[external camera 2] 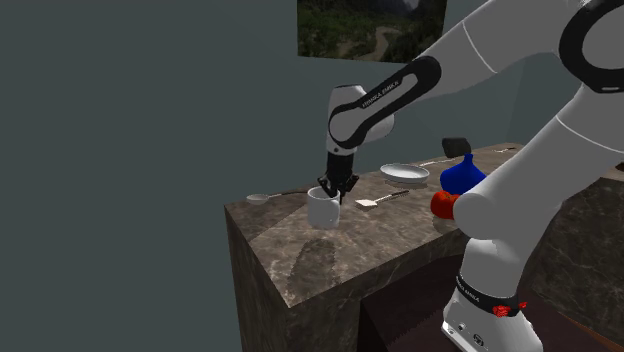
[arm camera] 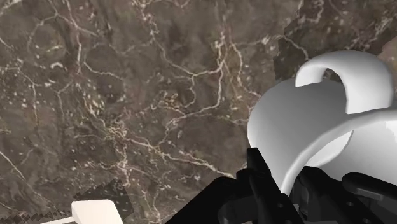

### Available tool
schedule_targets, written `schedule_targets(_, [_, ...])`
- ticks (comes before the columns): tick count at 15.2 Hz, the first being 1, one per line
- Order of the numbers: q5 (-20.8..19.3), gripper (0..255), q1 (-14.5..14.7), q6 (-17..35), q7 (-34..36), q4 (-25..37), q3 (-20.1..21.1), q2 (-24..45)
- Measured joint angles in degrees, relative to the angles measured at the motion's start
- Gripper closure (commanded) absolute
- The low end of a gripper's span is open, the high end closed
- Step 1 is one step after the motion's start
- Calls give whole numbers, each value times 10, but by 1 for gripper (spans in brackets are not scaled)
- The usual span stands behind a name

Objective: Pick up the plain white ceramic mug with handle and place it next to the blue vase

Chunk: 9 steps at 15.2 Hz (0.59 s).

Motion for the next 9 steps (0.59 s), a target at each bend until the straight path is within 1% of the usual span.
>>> schedule_targets(9, [-3, 255, 2, -80, -7, 45, -22, -36])
